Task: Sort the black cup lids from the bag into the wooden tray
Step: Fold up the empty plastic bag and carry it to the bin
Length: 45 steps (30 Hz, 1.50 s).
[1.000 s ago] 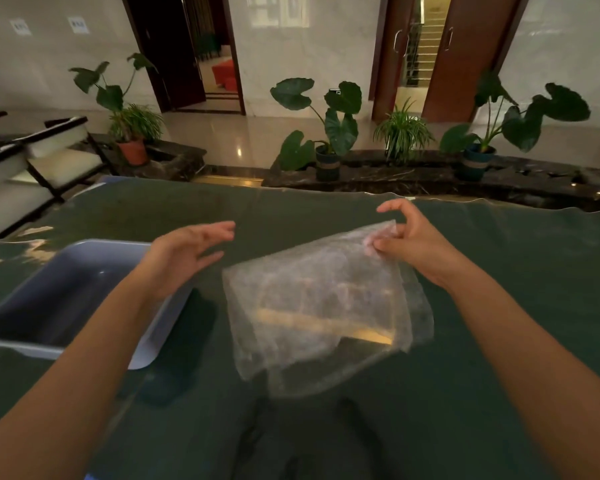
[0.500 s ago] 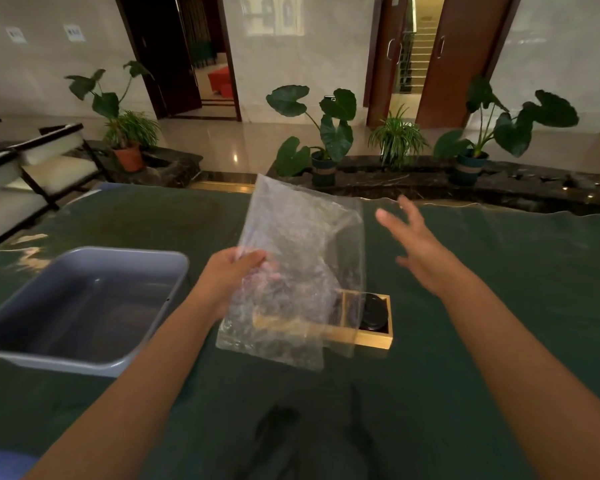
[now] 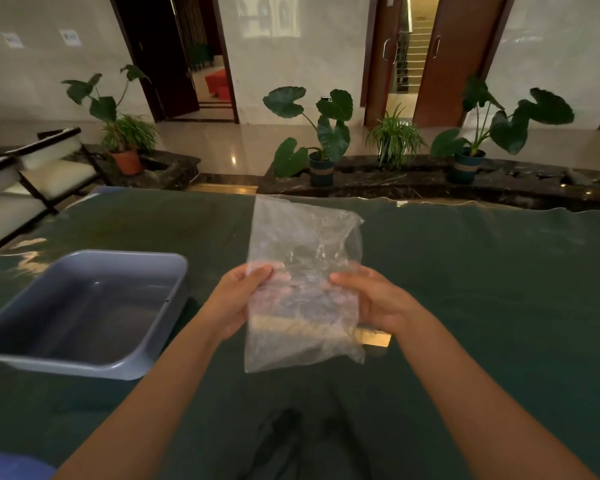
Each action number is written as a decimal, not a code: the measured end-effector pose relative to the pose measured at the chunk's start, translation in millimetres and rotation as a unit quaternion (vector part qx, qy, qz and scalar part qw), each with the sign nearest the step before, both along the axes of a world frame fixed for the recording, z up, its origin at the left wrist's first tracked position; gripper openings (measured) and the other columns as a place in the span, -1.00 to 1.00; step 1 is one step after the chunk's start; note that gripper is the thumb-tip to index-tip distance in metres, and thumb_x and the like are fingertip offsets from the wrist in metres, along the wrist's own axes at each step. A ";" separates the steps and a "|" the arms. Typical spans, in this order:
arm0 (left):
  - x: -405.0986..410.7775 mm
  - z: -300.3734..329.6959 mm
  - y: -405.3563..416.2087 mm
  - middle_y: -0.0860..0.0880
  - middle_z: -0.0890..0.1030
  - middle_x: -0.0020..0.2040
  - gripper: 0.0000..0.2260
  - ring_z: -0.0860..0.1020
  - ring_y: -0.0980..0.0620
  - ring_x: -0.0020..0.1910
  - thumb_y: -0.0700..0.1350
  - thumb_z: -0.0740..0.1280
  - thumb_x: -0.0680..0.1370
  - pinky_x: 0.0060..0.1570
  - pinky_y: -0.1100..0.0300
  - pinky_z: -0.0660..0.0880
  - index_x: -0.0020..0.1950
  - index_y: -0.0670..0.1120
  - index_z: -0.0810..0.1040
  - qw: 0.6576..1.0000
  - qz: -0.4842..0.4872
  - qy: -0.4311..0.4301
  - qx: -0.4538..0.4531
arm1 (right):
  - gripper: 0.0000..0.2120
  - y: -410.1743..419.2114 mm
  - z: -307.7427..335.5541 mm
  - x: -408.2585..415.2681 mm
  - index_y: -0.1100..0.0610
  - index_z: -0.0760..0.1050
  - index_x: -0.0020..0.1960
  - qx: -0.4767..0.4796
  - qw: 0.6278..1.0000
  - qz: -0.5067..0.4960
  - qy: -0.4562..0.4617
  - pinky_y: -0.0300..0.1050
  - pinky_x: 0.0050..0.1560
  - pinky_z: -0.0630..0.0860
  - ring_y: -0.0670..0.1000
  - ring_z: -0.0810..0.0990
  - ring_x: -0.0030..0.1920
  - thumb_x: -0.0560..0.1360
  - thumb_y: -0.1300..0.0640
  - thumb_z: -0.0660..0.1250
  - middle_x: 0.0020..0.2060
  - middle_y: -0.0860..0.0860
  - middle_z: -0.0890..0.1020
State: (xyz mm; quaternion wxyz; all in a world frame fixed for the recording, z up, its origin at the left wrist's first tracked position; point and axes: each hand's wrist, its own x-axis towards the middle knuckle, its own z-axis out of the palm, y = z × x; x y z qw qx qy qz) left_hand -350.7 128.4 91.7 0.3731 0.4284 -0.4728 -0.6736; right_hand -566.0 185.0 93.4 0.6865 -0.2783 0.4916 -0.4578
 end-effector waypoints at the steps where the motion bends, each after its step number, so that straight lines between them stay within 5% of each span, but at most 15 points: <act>1: 4.9 0.2 -0.1 -0.08 0.71 -0.15 -0.88 0.68 -0.03 -0.16 -0.13 0.29 0.53 -0.19 0.09 0.63 -0.05 -0.11 0.60 0.999 -0.034 -0.002 0.004 | -0.35 0.5 1.8 -2.2 0.14 0.42 0.25 -0.006 0.999 0.025 -0.022 0.05 -0.08 0.61 0.10 0.67 -0.06 0.18 0.15 0.50 -0.04 0.07 0.68; 4: 21.8 6.9 -1.2 -0.06 0.69 -0.08 -0.79 0.66 -0.04 -0.08 -0.05 0.29 0.49 -0.13 0.08 0.62 0.07 -0.08 0.57 0.992 -0.124 -0.027 0.006 | -0.54 3.8 2.7 -12.7 0.10 0.52 0.17 -0.044 0.997 0.057 -0.042 0.07 0.03 0.57 0.07 0.65 -0.08 0.27 0.16 0.43 -0.10 0.06 0.68; 10: 33.7 11.3 -6.3 0.05 0.50 -0.48 -0.69 0.39 0.20 -0.59 -0.30 0.12 0.55 -0.63 0.40 0.34 0.09 -0.05 0.61 0.987 -0.142 0.073 -0.013 | -0.73 8.8 4.8 -19.4 0.23 0.56 0.08 -0.172 0.985 0.021 -0.005 -0.28 -0.29 0.61 -0.10 0.64 -0.30 0.41 0.37 0.27 -0.18 0.04 0.69; 14: 36.9 14.0 -2.7 -0.08 0.67 -0.28 -0.70 0.62 0.02 -0.31 -0.13 0.15 0.39 -0.34 0.24 0.56 -0.19 -0.16 0.67 0.977 -0.099 0.180 0.046 | -0.78 12.9 13.9 -17.5 0.13 0.61 -0.34 -0.249 0.960 0.029 0.127 -0.28 -0.18 0.55 -0.12 0.60 -0.19 0.40 0.35 0.31 -0.22 -0.08 0.62; 17: 42.1 18.2 -7.9 0.00 0.54 0.25 -0.64 0.48 0.02 0.24 0.08 0.17 0.50 0.15 0.11 0.44 0.23 0.00 0.50 0.991 -0.072 -0.046 -0.106 | -0.60 13.6 25.6 -17.7 0.11 0.56 -0.43 -0.294 0.908 0.049 0.293 -0.39 -0.07 0.45 -0.15 0.55 -0.11 0.43 0.47 0.19 -0.18 -0.07 0.57; 19: 30.8 32.4 -9.1 0.15 0.26 0.45 -0.40 0.25 0.14 0.39 0.27 0.30 0.40 0.29 0.12 0.27 0.39 0.29 0.19 0.930 -0.142 -0.239 -0.242 | -0.55 10.1 35.2 -14.4 0.07 0.52 -0.47 -0.313 0.878 0.075 0.354 -0.47 -0.05 0.39 -0.19 0.53 -0.07 0.38 0.53 0.16 -0.17 -0.06 0.55; 21: 9.7 46.5 -6.6 0.27 0.25 0.41 -0.19 0.28 0.23 0.33 0.36 0.40 0.22 0.25 0.19 0.29 0.38 0.42 0.07 0.852 -0.265 -0.351 -0.285 | -0.53 4.9 43.4 -7.0 0.04 0.51 -0.47 -0.333 0.856 0.104 0.382 -0.47 -0.05 0.38 -0.24 0.53 -0.08 0.36 0.54 0.16 -0.17 -0.04 0.55; 23: -5.6 50.8 -5.2 0.30 0.47 0.18 -0.37 0.50 0.23 0.12 0.30 0.44 0.22 0.04 0.28 0.45 0.25 0.30 0.34 0.803 -0.316 -0.414 -0.292 | -0.59 0.3 50.5 -0.9 0.05 0.58 -0.35 -0.348 0.839 0.110 0.404 -0.40 -0.01 0.43 -0.23 0.56 -0.07 0.41 0.49 0.19 -0.13 -0.02 0.60; 27: -8.5 32.1 -10.0 -0.05 0.66 -0.11 -0.70 0.63 -0.02 -0.14 0.06 0.48 0.33 -0.05 -0.05 0.59 -0.05 -0.08 0.59 0.857 -0.104 -0.420 -0.281 | -0.54 1.0 47.3 -16.3 -0.07 0.33 0.35 -0.277 0.889 -0.099 0.352 -0.14 0.27 0.34 -0.06 0.40 0.32 0.49 0.18 0.30 0.31 -0.01 0.43; 31: -17.4 7.0 4.3 0.00 0.61 -0.21 -0.79 0.60 -0.01 -0.20 -0.01 0.49 0.34 -0.33 0.15 0.54 -0.17 -0.05 0.54 0.936 0.124 -0.280 -0.174 | 0.11 23.9 24.7 -2.7 -0.29 -0.12 0.45 -0.114 0.967 -0.132 0.189 0.15 0.36 0.19 0.09 0.15 0.48 0.07 -0.35 0.44 0.51 0.08 0.10; 35: -34.9 -8.1 22.5 -0.05 0.67 -0.13 -0.84 0.66 -0.01 -0.17 0.00 0.48 0.36 -0.24 0.09 0.62 -0.16 0.01 0.56 0.979 0.087 -0.169 -0.073 | 0.13 20.3 -1.6 23.5 -0.25 -0.27 0.45 -0.049 0.990 -0.068 0.112 0.14 0.19 0.45 0.10 0.47 0.28 0.25 0.00 0.54 0.36 0.05 0.41; 38: -31.9 -7.6 26.3 -0.18 0.67 0.02 -0.66 0.66 -0.11 -0.07 0.03 0.45 0.38 -0.03 -0.07 0.61 0.07 -0.12 0.57 0.992 0.022 -0.107 -0.055 | 0.02 13.9 -8.8 17.2 -0.15 -0.13 0.49 -0.042 0.994 -0.100 0.028 0.26 0.13 0.52 0.14 0.59 0.12 0.32 0.26 0.49 0.28 0.07 0.48; 41: -18.4 -4.5 19.9 -0.07 0.68 0.00 -0.24 0.68 -0.02 -0.07 0.07 0.43 0.36 -0.09 0.02 0.61 0.47 0.16 0.11 0.993 -0.033 -0.045 -0.105 | 0.03 12.9 -12.7 11.2 -0.13 -0.05 0.48 -0.047 0.990 -0.109 0.075 0.19 0.05 0.58 0.13 0.62 0.07 0.28 0.32 0.50 0.20 0.08 0.52; 43: -9.5 -2.1 18.2 -0.09 0.69 -0.06 -0.05 0.68 0.00 -0.13 0.08 0.45 0.36 -0.15 0.13 0.62 0.41 0.40 -0.25 0.966 -0.092 -0.084 -0.225 | 0.07 11.0 -12.2 9.6 -0.15 -0.08 0.49 -0.040 0.989 -0.105 0.101 0.12 0.01 0.60 0.11 0.62 0.05 0.26 0.33 0.51 0.16 0.05 0.53; 45: -2.2 1.4 18.2 -0.15 0.65 -0.07 -0.06 0.67 -0.04 -0.15 0.12 0.40 0.39 -0.12 0.13 0.62 0.37 0.44 -0.34 0.910 -0.140 -0.187 -0.342 | 0.08 8.8 -10.8 9.1 -0.14 -0.08 0.49 -0.034 0.988 -0.096 0.117 0.13 0.05 0.59 0.12 0.61 0.07 0.25 0.32 0.52 0.20 0.08 0.51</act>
